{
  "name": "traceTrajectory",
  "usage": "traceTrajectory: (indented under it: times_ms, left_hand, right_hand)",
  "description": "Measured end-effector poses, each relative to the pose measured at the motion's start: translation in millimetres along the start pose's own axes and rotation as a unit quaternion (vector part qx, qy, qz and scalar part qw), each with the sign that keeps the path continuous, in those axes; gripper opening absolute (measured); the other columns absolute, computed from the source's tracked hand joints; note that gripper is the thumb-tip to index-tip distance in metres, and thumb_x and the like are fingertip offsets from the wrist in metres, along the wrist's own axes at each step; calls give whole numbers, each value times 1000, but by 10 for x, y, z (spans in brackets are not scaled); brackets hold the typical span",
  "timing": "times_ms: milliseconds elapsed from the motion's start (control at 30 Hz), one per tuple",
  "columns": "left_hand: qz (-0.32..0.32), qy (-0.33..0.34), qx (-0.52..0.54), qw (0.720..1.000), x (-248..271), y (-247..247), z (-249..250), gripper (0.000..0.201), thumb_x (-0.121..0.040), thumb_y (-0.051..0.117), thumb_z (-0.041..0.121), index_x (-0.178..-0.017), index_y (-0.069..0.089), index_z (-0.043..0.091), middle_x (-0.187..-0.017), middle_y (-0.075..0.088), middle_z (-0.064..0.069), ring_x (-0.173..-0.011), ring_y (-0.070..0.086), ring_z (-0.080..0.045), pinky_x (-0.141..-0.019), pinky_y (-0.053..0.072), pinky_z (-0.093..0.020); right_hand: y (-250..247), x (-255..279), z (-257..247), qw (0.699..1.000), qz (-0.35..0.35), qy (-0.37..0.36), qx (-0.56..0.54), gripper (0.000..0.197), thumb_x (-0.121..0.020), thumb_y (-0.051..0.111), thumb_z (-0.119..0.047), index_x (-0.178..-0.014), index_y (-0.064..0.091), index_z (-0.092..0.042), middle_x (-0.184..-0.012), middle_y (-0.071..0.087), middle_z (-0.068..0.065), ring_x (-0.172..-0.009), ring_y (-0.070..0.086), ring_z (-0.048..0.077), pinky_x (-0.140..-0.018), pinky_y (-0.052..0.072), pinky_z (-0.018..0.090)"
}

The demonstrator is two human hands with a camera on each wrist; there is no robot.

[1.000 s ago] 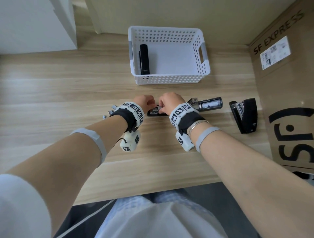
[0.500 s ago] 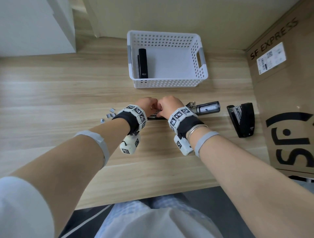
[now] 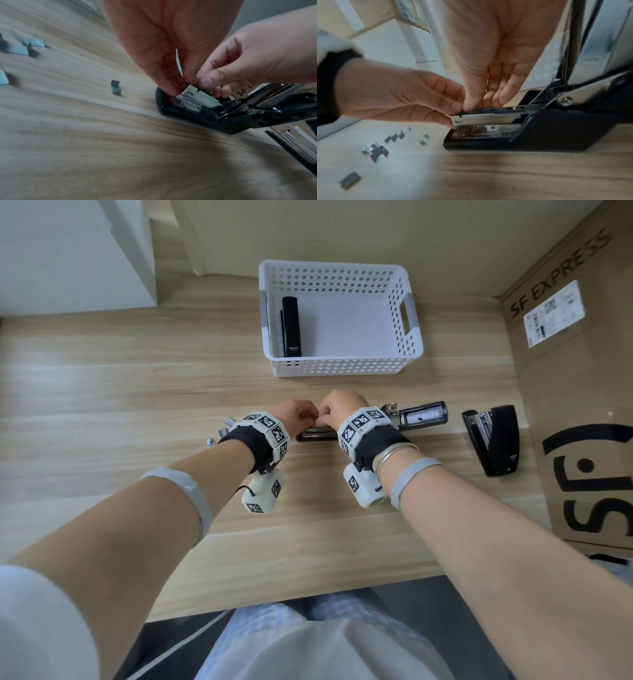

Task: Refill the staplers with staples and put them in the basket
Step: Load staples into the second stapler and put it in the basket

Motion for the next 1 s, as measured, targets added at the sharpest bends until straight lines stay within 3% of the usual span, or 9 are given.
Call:
traceTrajectory:
  times_ms: [67,200,300,367,467,600,767,900,1000]
  left_hand:
    - [5,1,1,1000,3,-5,-19,24,-90,52,9,-111,63,7,-112,69,-15,-101,64,-32,-89,49,-35]
    - [13,3,-25,1000,14,-29,-8,25,-91,51,10,-112,64,6,-116,67,-14,-107,61,-29,-89,46,-31]
    - [31,-13,-50,998,31,-173,-127,25,-92,48,10,-110,64,5,-117,65,-15,-106,60,-31,-89,47,-31]
    - [46,-40,-81,995,59,-333,-318,29,-90,44,2,-112,62,8,-120,60,-17,-106,60,-34,-90,47,-34]
    - [54,-106,-123,985,128,-562,-669,41,-84,44,-7,-118,58,11,-127,50,-16,-111,56,-34,-94,46,-35]
    - [30,-177,-142,974,235,-680,-1060,38,-86,50,0,-123,52,8,-131,45,-20,-115,49,-38,-93,43,-35]
    - [13,-161,-160,974,209,-628,-1132,35,-82,52,-5,-117,55,2,-126,49,-22,-90,48,-32,-95,44,-36]
    - [24,-138,-170,975,158,-607,-1076,31,-83,54,-1,-113,59,3,-122,56,-22,-107,57,-38,-93,46,-36]
    - [37,-132,-173,975,150,-607,-1051,25,-83,55,3,-108,59,2,-121,55,-21,-106,57,-38,-91,47,-36]
  right_hand:
    - [-2,0,-7,1000,-2,7,0,9,-87,66,-25,-80,67,-19,-86,65,5,-83,60,23,-73,47,26]
    - [-3,45,7,999,-8,25,36,12,-88,63,-14,-97,71,-12,-102,70,6,-94,66,26,-82,54,30]
    - [-81,112,27,995,7,33,91,23,-88,52,3,-102,68,-4,-104,68,11,-83,59,29,-74,47,30]
    - [-105,151,2,993,5,32,114,26,-87,49,7,-104,67,-1,-104,67,14,-84,58,31,-72,45,32]
    - [-103,135,-75,993,10,19,115,27,-85,50,6,-103,68,-4,-104,69,14,-93,64,32,-76,49,31]
    - [-47,130,-175,995,13,7,101,29,-85,50,5,-103,69,-8,-102,69,12,-87,64,30,-78,52,30]
    - [33,114,-252,995,0,-9,97,30,-86,52,1,-108,69,-10,-108,69,11,-97,65,32,-87,55,37]
    - [14,120,-254,996,3,-13,92,28,-86,53,-4,-105,70,-14,-108,69,9,-98,65,31,-83,53,33]
    - [-27,136,-220,997,5,-8,78,30,-86,52,-4,-106,70,-17,-110,69,8,-100,64,31,-81,51,31]
Point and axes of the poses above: each hand's wrist, its own x-axis away from the middle knuckle, its own y-axis out of the palm, z = x × y, the point moved 10 cm from there along -x, towards the middle knuckle
